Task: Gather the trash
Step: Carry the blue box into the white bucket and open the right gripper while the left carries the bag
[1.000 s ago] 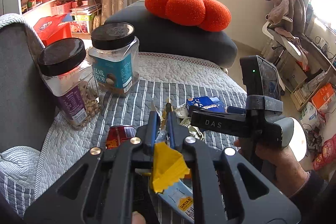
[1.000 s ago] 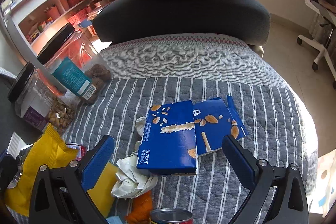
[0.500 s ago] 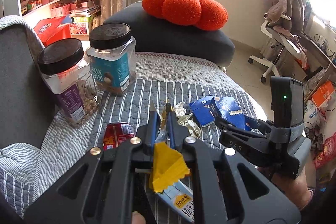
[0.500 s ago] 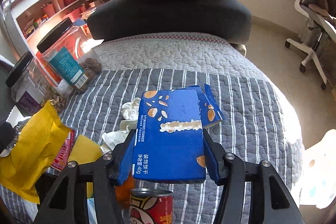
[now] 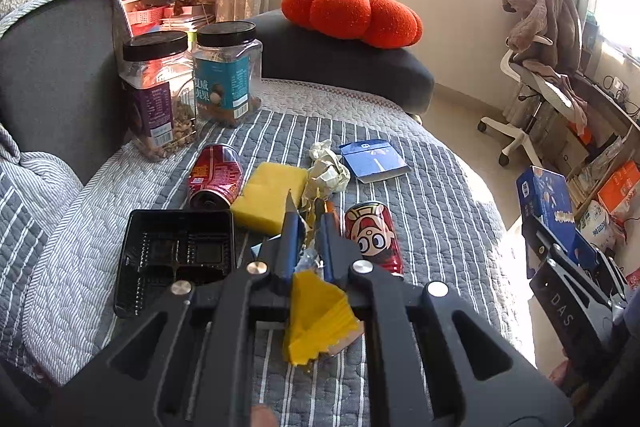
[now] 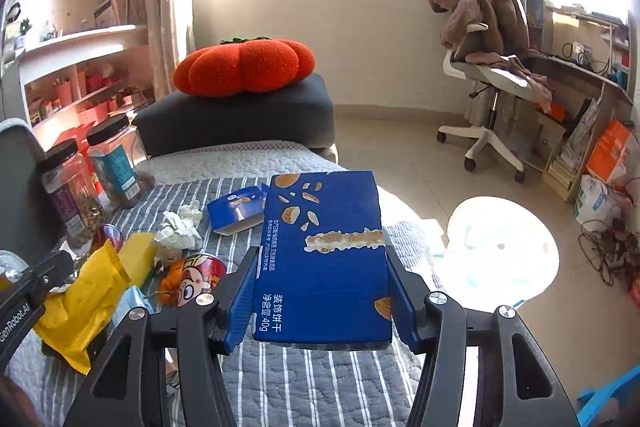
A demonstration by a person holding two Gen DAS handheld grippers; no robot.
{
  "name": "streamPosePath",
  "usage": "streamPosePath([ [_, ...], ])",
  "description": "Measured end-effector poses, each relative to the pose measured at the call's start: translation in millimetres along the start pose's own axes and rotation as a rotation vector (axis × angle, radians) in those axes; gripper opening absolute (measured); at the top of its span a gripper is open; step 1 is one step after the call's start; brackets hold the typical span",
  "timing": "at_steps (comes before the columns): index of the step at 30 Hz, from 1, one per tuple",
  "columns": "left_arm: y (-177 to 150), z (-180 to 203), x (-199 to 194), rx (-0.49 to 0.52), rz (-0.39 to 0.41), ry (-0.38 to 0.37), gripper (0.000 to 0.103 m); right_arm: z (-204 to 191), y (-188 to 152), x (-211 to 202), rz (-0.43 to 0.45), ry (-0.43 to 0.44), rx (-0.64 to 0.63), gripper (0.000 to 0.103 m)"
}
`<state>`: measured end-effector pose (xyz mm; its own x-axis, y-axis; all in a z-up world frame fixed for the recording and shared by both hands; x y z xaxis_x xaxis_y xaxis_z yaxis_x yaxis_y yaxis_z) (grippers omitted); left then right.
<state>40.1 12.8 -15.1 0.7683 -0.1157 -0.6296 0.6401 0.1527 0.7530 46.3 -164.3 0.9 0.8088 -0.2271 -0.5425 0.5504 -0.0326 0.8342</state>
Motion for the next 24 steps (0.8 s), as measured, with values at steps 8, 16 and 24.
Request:
streamPosePath([
  [8, -14, 13, 1, 0.011, -0.011, 0.008, 0.012, 47, -14, -5, -0.014, -0.048, 0.047, 0.059],
  [16, -12, 40, 6, 0.067, -0.008, -0.002, 0.012, 110, 10, -4, 0.007, -0.146, 0.124, 0.059],
  [24, -14, 72, 23, 0.099, -0.060, -0.031, 0.012, 209, 60, 61, -0.133, -0.222, 0.234, 0.060],
])
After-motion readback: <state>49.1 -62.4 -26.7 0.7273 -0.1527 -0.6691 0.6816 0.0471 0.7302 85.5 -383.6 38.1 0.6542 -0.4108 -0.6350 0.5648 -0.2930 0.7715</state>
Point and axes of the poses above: each gripper's, at about its wrist camera, not at the fingertips, and x roughly the way its jaws point, z to its right, y to its top, the point moved 4 cm from there along x, roughly the way its jaws point, and after that the axes turned 3 degrees about -y, right-handed, at the moved point
